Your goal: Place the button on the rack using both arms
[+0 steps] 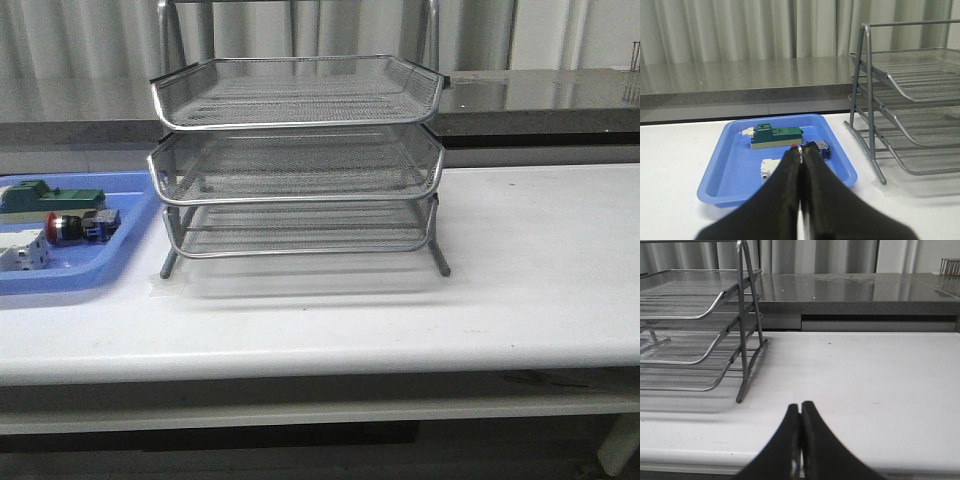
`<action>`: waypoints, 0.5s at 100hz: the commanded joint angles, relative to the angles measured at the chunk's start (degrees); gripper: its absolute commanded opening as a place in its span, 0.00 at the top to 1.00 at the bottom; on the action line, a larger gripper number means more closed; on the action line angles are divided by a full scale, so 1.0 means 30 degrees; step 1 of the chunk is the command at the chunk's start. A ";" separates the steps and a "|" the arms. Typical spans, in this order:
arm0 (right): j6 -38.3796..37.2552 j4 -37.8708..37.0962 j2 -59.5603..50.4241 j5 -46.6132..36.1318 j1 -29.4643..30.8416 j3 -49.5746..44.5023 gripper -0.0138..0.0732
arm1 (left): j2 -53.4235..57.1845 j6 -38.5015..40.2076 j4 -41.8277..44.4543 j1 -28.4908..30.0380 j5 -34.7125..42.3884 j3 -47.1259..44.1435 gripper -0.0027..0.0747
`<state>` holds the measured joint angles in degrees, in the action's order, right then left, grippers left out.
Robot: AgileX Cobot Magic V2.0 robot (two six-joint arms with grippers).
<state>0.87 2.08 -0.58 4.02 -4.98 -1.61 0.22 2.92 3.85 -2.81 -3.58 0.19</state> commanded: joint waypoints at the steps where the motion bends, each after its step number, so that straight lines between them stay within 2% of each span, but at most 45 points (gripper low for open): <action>1: -0.0007 -0.0148 -0.0393 -0.1461 0.0139 0.0375 0.91 | 0.0616 0.0231 -0.0146 0.0030 0.1539 -0.1075 0.99; 50: 0.0219 -0.0309 -0.0393 -0.1620 0.0139 0.0375 0.91 | 0.0616 0.0231 -0.0146 0.0030 0.1539 -0.1075 0.99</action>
<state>0.87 2.08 -0.58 4.02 -4.98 -1.61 0.22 2.92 3.85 -2.81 -3.58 0.19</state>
